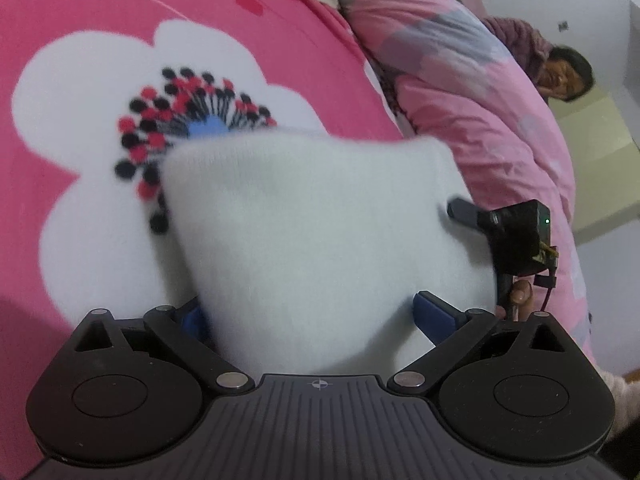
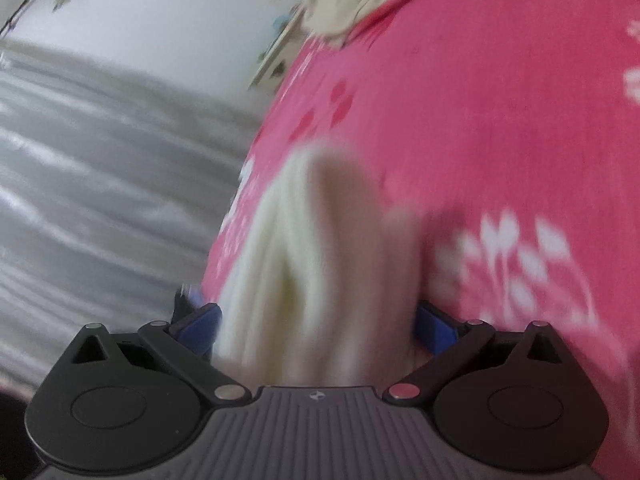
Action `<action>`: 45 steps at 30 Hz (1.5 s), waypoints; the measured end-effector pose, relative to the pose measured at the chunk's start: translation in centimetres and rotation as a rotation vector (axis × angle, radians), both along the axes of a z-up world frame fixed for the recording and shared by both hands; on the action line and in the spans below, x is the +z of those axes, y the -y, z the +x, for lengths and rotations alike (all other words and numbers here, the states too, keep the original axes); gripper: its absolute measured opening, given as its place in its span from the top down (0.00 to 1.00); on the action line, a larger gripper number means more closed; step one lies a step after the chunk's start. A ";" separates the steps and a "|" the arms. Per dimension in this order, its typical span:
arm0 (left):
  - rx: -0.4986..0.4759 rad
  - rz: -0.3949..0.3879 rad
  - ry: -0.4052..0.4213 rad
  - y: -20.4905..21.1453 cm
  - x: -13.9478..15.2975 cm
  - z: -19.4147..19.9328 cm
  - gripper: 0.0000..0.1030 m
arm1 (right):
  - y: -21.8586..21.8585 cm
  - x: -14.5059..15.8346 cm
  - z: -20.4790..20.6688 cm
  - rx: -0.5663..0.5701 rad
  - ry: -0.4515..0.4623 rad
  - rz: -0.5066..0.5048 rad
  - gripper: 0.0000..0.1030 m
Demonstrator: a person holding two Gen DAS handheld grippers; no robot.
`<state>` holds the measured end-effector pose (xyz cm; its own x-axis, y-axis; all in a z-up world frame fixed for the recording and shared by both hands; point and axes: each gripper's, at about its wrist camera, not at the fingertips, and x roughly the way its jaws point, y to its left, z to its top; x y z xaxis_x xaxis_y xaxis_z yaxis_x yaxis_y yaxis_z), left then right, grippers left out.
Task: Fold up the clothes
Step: 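Close both grippers on the folded sweater end, then lift the folded sweater with both grippers and carry it off the bed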
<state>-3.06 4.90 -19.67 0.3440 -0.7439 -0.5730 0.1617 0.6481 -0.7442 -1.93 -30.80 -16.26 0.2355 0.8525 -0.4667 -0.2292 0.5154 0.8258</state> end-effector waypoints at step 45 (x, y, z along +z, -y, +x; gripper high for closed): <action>-0.055 0.054 -0.034 1.0 2.1 -1.2 0.50 | -7.7 5.6 -1.9 0.011 -0.269 -0.192 0.42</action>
